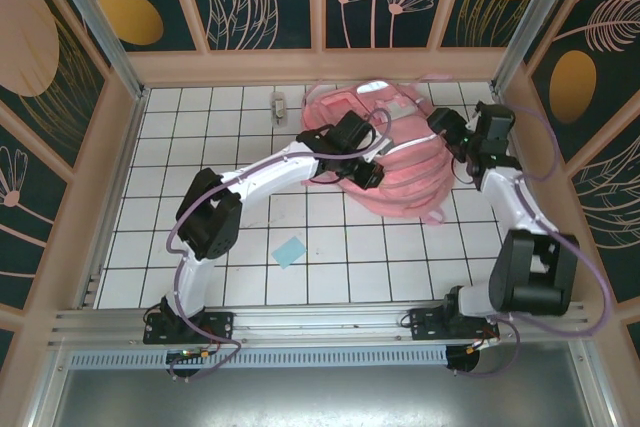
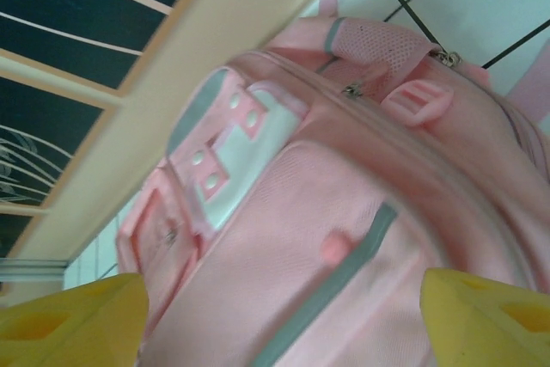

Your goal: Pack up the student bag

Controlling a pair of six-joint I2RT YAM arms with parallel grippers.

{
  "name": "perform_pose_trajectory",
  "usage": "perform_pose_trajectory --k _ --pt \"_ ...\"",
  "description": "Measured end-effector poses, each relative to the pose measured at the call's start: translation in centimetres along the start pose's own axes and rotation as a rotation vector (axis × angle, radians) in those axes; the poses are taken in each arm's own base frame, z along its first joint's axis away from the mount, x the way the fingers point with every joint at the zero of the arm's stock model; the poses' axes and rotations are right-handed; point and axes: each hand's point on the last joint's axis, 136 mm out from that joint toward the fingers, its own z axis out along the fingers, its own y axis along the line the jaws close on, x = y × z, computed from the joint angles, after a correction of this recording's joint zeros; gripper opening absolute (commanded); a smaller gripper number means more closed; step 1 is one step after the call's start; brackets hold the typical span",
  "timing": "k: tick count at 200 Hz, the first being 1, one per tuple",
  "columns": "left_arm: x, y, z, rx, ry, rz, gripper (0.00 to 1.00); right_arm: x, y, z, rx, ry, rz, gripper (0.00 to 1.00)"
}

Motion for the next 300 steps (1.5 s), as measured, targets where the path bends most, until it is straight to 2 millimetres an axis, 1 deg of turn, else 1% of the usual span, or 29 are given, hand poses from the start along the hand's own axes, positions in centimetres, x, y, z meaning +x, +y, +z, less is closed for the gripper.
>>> perform_pose_trajectory --k 12,30,57,65,73,78,86,95,108,118,143,156,170,180,195,216,218,223,233,235,240,243,246,249,253,258,266,287,300 --pt "-1.2 -0.7 -0.1 0.031 -0.031 -0.005 0.00 0.7 0.2 -1.2 -0.017 -0.005 0.013 0.80" --pt "-1.6 -1.2 0.1 0.066 -0.043 -0.019 0.00 2.3 -0.2 -1.8 -0.041 0.019 0.057 0.78" --pt "-0.8 -1.2 0.6 0.084 -0.026 -0.040 0.00 5.9 -1.9 -0.6 -0.059 0.111 0.172 0.75" --pt "-0.4 -1.1 0.8 0.085 -0.022 -0.044 0.00 6.8 -2.3 0.1 -0.056 0.140 0.194 0.70" --pt "0.2 -0.8 1.1 0.083 -0.014 -0.050 0.00 7.6 -2.6 0.9 -0.051 0.165 0.214 0.60" --pt "0.7 -0.6 1.3 0.081 -0.006 -0.055 0.00 7.9 -2.6 1.3 -0.055 0.176 0.218 0.47" --pt "1.4 -0.4 1.5 0.077 0.006 -0.064 0.00 8.4 -2.5 1.9 -0.063 0.192 0.229 0.22" --pt "2.2 -0.1 1.7 0.072 0.018 -0.071 0.00 8.9 -2.7 2.5 -0.063 0.205 0.249 0.00" --pt "2.8 0.7 1.7 0.046 0.023 -0.083 0.00 9.3 -3.1 3.0 -0.058 0.221 0.279 0.00" --pt "3.2 1.2 1.6 0.020 0.021 -0.089 0.00 9.3 -2.9 3.1 -0.065 0.222 0.283 0.00" --pt "3.2 3.1 0.7 -0.080 -0.006 -0.105 0.00 8.7 -2.4 2.6 -0.077 0.200 0.261 0.00" --pt "3.0 5.0 -0.2 -0.139 -0.028 -0.138 0.00 8.2 -2.2 2.2 -0.079 0.179 0.236 0.00" --pt "2.3 8.2 -1.6 -0.206 -0.067 -0.187 0.00 8.0 -2.0 1.6 -0.081 0.171 0.216 0.00" --pt "1.9 9.4 -2.1 -0.216 -0.083 -0.203 0.00 8.1 -1.4 1.3 -0.101 0.181 0.200 0.00" --pt "1.0 10.1 -2.6 -0.232 -0.116 -0.205 0.00 8.5 -1.1 1.1 -0.111 0.197 0.190 0.00" --pt "-0.3 10.1 -3.2 -0.245 -0.147 -0.196 0.00 8.3 -1.3 1.1 -0.110 0.193 0.183 0.00" --pt "-0.3 10.1 -3.3 -0.245 -0.149 -0.196 0.04 8.3 -1.3 1.1 -0.111 0.192 0.181 0.00" --pt "-0.5 10.1 -3.4 -0.245 -0.152 -0.195 0.17 8.2 -1.3 1.1 -0.112 0.191 0.180 0.07" --pt "-0.7 10.1 -3.5 -0.249 -0.156 -0.197 0.48 8.2 -1.3 1.1 -0.113 0.191 0.179 0.37" --pt "-0.7 10.2 -3.5 -0.254 -0.157 -0.200 0.55 8.1 -1.3 1.0 -0.112 0.191 0.178 0.43" --pt "-0.7 10.7 -3.7 -0.280 -0.164 -0.208 0.69 8.1 -1.5 1.0 -0.107 0.191 0.173 0.55" --pt "-0.8 11.1 -3.9 -0.295 -0.168 -0.217 0.75 8.0 -1.6 0.9 -0.103 0.190 0.169 0.61" --pt "-0.8 11.6 -4.1 -0.309 -0.172 -0.222 0.77 7.9 -1.7 0.9 -0.096 0.187 0.167 0.65" --pt "-0.8 12.1 -4.3 -0.326 -0.177 -0.232 0.82 7.7 -1.9 0.8 -0.088 0.181 0.165 0.72" --pt "-0.9 12.9 -4.7 -0.352 -0.186 -0.244 0.84 7.4 -2.1 0.8 -0.079 0.174 0.160 0.79" --pt "-1.0 14.0 -5.2 -0.382 -0.197 -0.260 0.96 7.1 -2.2 0.7 -0.072 0.167 0.155 0.91" --pt "-1.1 15.7 -6.1 -0.436 -0.217 -0.284 0.99 6.4 -2.2 0.4 -0.062 0.149 0.141 0.99" --pt "-1.2 19.8 -8.5 -0.577 -0.269 -0.351 0.99 5.0 -1.6 -0.3 -0.049 0.113 0.088 0.99" --pt "-1.5 21.7 -10.0 -0.652 -0.310 -0.378 0.99 4.4 -1.1 -0.8 -0.052 0.095 0.062 0.99"
